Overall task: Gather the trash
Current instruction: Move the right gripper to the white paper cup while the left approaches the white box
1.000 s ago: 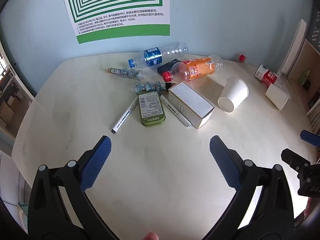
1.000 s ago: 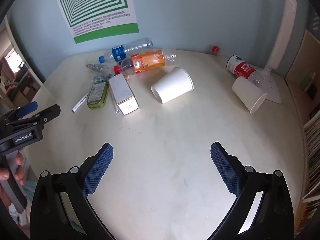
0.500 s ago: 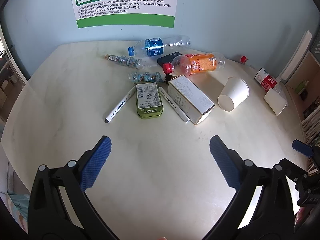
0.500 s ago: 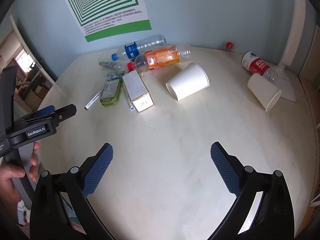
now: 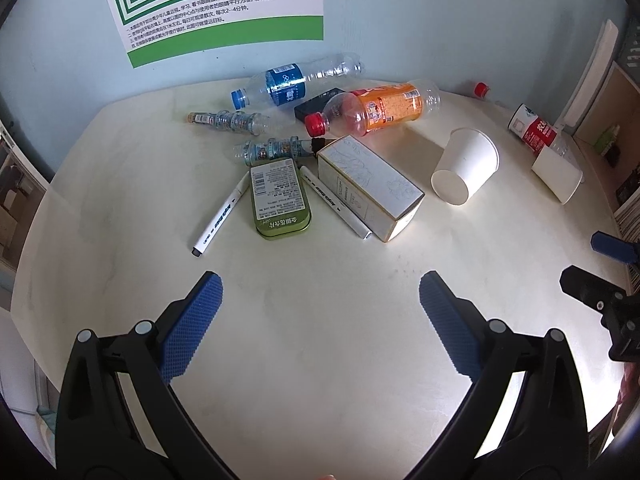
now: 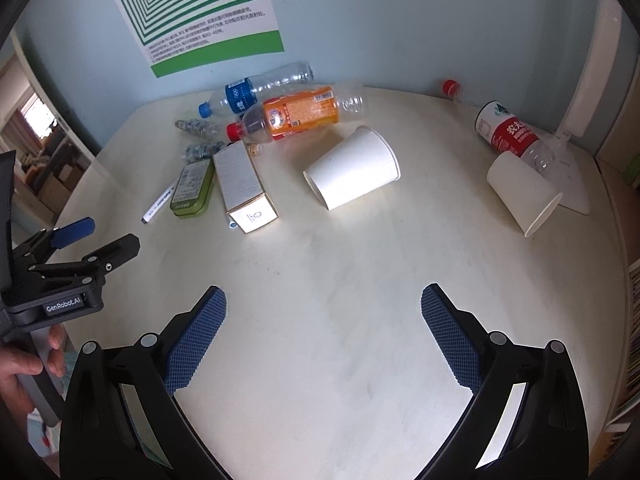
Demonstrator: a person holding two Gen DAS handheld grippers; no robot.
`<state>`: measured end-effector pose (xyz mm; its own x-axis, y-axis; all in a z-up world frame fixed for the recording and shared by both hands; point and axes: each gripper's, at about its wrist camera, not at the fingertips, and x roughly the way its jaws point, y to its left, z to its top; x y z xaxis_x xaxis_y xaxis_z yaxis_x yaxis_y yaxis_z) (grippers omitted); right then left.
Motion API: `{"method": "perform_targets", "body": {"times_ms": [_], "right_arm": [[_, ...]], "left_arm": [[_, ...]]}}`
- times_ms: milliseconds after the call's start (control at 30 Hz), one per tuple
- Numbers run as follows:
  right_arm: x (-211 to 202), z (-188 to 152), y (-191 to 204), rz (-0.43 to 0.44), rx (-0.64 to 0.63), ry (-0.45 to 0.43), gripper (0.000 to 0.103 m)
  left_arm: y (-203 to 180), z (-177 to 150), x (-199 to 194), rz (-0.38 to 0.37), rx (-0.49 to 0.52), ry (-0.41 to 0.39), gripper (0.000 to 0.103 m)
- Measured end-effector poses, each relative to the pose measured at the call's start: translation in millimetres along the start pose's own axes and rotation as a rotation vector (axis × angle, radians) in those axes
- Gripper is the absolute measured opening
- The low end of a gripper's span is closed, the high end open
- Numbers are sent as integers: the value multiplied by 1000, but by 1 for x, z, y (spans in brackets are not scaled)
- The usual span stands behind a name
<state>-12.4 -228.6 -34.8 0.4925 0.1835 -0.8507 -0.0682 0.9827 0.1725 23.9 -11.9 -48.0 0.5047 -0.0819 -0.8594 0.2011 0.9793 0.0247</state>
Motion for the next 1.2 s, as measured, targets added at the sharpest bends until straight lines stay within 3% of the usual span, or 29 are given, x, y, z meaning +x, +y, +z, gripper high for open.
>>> {"method": "perform_targets", "body": {"times_ms": [633, 900, 1200], "right_arm": [[56, 51, -19, -10, -118, 25, 97], [84, 74, -32, 15, -183, 36, 97], [118, 90, -32, 47, -267, 76, 97]], "left_arm": [[-35, 35, 55, -38, 80, 85, 96], [-54, 62, 87, -11, 121, 101, 96], [-64, 72, 121, 20, 150, 147, 96]]}}
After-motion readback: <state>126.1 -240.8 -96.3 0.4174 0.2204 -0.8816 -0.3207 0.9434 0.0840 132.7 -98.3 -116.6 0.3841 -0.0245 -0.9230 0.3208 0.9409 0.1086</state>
